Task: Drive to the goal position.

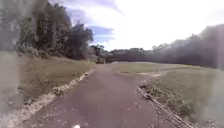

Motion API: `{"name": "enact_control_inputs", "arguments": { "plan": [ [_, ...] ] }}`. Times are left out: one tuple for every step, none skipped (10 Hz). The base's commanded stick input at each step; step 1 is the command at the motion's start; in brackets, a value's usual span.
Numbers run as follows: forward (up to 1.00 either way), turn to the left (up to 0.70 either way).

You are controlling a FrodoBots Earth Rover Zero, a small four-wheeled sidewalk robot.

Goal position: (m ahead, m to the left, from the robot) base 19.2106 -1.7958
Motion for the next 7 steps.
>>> {"name": "enact_control_inputs", "arguments": {
  "plan": [
    [1.00,0.31],
    [1.00,0.06],
    [1.00,0.00],
    [1.00,0.00],
    [1.00,0.00],
    [1.00,0.00],
    [1.00,0.00]
  ]
}}
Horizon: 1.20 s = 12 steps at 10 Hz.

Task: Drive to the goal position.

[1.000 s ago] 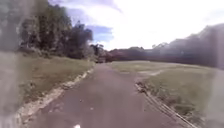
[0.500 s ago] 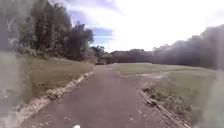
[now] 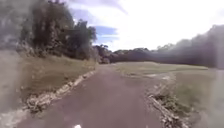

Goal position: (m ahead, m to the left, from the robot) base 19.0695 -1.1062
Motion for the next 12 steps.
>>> {"name": "enact_control_inputs", "arguments": {
  "plan": [
    [1.00,0.00],
    [1.00,0.00],
    [1.00,0.00],
    [1.00,0.00],
    [1.00,0.00],
    [1.00,0.00],
    [1.00,0.00],
    [1.00,0.00],
    [1.00,0.00],
    [1.00,0.00],
    [1.00,0.00],
    [1.00,0.00]
  ]
}}
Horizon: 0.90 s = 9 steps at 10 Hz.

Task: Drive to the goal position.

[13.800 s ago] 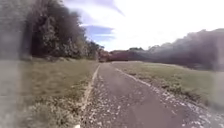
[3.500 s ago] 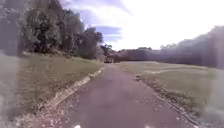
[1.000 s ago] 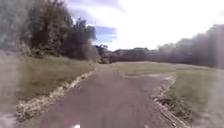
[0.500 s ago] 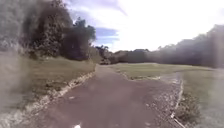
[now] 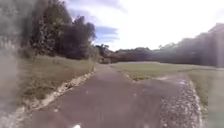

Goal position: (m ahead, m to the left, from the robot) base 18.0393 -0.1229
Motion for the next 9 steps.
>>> {"name": "enact_control_inputs", "arguments": {
  "plan": [
    [1.00,0.00],
    [1.00,0.00],
    [1.00,0.00],
    [1.00,0.00],
    [1.00,0.00],
    [1.00,0.00],
    [1.00,0.00],
    [1.00,0.00],
    [1.00,0.00]
  ]
}}
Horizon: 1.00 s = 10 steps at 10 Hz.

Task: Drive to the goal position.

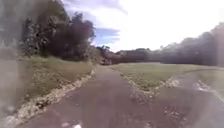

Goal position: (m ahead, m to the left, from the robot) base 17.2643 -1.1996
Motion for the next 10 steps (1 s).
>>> {"name": "enact_control_inputs", "arguments": {
  "plan": [
    [1.00,0.00],
    [1.00,0.00],
    [1.00,0.00],
    [1.00,0.04],
    [1.00,0.10],
    [1.00,0.28],
    [1.00,0.40],
    [1.00,0.40],
    [1.00,0.17],
    [1.00,0.00]
  ]
}}
